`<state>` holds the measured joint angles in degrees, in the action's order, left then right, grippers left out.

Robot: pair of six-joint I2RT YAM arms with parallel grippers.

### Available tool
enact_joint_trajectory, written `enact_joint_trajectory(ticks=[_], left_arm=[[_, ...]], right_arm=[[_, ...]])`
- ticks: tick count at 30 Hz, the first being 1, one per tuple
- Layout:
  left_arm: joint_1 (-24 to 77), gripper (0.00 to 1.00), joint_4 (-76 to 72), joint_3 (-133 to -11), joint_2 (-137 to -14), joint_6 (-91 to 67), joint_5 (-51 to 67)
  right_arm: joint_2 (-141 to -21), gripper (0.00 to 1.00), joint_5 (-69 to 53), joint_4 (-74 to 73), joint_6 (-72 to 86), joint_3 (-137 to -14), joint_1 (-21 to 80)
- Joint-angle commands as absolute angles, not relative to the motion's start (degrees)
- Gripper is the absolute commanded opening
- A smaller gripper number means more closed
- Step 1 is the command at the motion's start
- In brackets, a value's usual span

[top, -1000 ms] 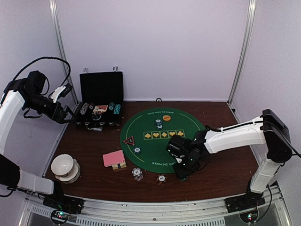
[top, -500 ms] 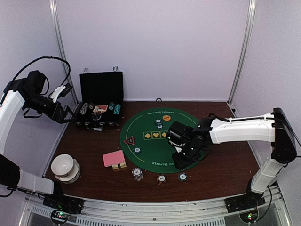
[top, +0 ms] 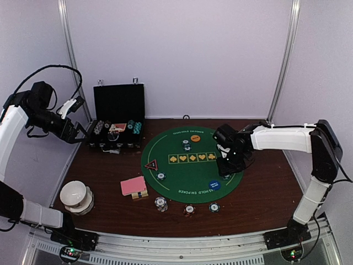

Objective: Distribute texas hold em gaming equipment

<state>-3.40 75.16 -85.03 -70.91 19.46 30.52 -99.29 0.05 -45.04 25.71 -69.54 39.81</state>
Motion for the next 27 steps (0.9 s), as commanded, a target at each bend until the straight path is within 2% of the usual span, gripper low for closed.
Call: enact_joint_trajectory(ticks=[1, 7, 10, 12, 15, 18, 27], left_arm=[[-3.7, 0.98, 75.5, -86.7, -70.7, 20.3, 31.0], [-3.7, 0.98, 75.6, -86.7, -70.8, 20.3, 31.1], [-3.7, 0.98, 75.6, -86.6, -71.1, 20.4, 31.0], [-3.7, 0.98, 75.6, -86.6, -71.1, 20.4, 31.1], [-3.7, 0.98, 75.5, -86.6, -71.2, 20.4, 31.1], [-3.7, 0.98, 75.6, -86.5, -71.2, 20.4, 31.1], [-3.7, 0.98, 75.5, -86.2, -71.3, 20.4, 30.3]], right_arm=[[-102.6, 0.33, 0.2, -40.8, 25.1, -67.4, 38.8], [-104.5, 0.32, 0.1, -38.9, 25.5, -64.7, 38.4], [-104.5, 0.34, 0.1, -38.1, 25.6, -63.7, 37.9], [-104.7, 0.41, 0.2, -37.8, 25.5, -63.4, 37.7], [-104.8, 0.57, 0.2, -38.0, 25.3, -63.5, 37.4], [-104.1, 0.63, 1.1, -39.4, 25.0, -64.3, 37.4], [-95.3, 0.64, 3.7, -45.3, 23.7, -71.2, 41.7]])
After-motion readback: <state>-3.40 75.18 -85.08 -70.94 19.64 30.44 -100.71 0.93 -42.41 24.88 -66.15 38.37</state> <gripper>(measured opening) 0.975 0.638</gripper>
